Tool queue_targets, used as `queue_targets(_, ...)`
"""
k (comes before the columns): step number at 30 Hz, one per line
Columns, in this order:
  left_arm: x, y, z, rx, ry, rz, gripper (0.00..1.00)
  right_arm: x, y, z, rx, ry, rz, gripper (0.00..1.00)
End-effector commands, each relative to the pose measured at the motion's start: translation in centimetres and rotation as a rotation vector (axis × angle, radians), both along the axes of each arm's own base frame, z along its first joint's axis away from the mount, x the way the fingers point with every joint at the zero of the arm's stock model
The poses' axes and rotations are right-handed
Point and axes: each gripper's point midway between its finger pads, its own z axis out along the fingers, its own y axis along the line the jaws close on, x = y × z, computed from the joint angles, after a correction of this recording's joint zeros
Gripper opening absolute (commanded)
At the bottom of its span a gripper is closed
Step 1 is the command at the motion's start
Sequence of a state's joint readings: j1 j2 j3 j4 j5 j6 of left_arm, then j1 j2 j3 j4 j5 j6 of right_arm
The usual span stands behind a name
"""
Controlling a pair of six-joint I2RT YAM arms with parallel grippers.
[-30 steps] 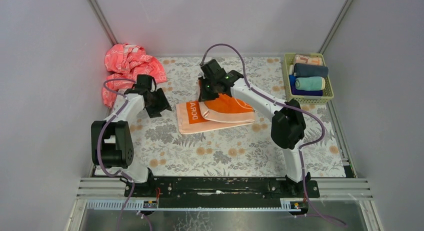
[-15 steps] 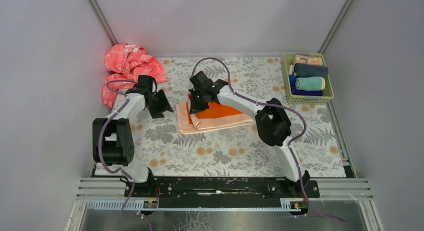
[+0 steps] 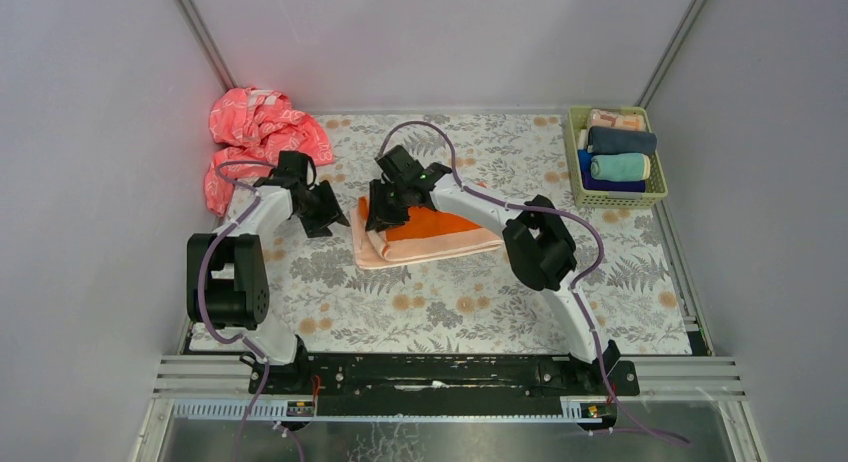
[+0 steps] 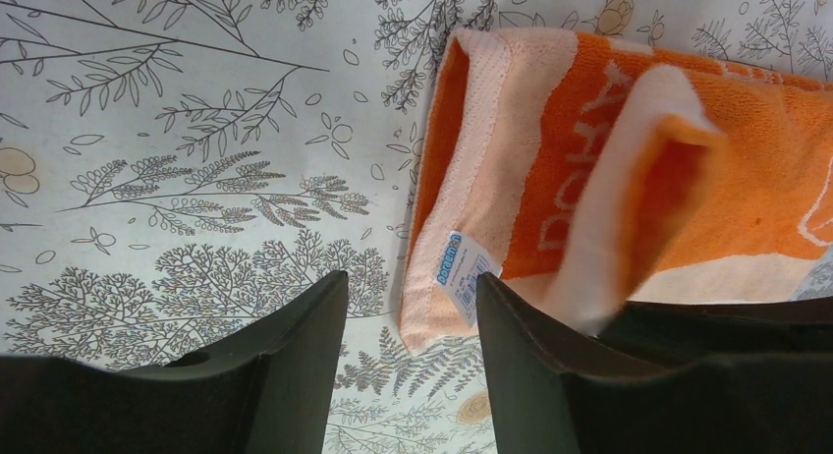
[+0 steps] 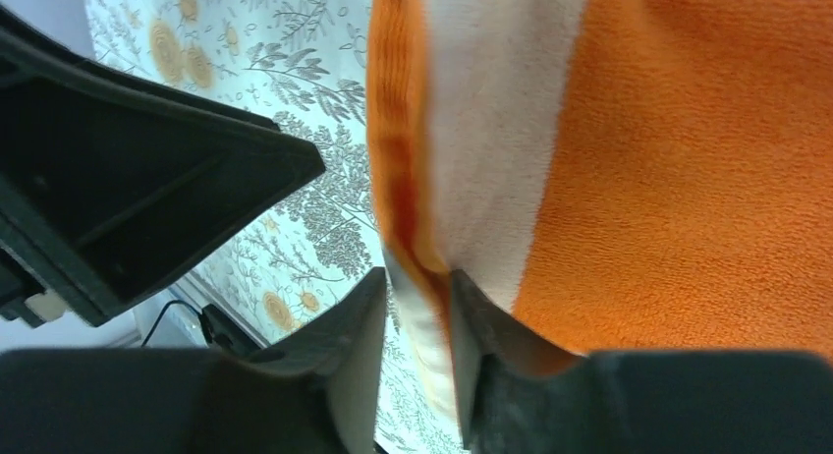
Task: Roll the towels
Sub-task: Fold the towel at the center of the board.
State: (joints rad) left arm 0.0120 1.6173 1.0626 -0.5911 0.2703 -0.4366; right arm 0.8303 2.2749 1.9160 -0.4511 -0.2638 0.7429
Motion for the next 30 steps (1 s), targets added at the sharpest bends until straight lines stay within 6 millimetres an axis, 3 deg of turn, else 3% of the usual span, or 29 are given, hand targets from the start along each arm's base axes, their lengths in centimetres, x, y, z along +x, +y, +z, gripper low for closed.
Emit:
queue_targets(1,0.5,-0.4,-0.1,-0.012,-0.023,-0.01,0.5,-0.5,2.8,3.7,0.144,-0.028,0.065,0.42)
queue_targets(6,0.7,0.0,0.6,0.009,-0.044,0.001,0.5,-0.7,1.3,7.7,0.168,-0.129,0.11,0.54)
queue_targets(8,0.6,0.2,1.3,0.023,-0.053,0.004,0.5,-0.2,-0.5,9.0,0.162,-0.167,0.101,0.57)
queue_targets(11,0.7,-0.3,3.1,0.009,-0.1,0.007,0.5,1.0,-4.9,9.9,0.162,-0.215,0.046,0.58)
queue_targets(15,0.1,-3.3,3.9,-0.038,-0.11,-0.039,0.51,1.6,-11.9,7.9,0.173,-0.195,-0.061,0.6)
queue_targets(20,-1.8,-6.0,2.1,-0.068,-0.062,-0.077,0.5,1.9,-18.4,6.9,0.125,-0.231,-0.149,0.61)
queue_targets(25,-1.9,-7.2,1.4,-0.035,-0.049,-0.1,0.46,1.7,-21.6,5.6,0.092,-0.255,-0.182,0.62)
queue_targets(30,-1.4,-6.5,-0.4,0.048,-0.009,-0.082,0.38,1.6,-22.6,5.0,0.102,-0.248,-0.192,0.62)
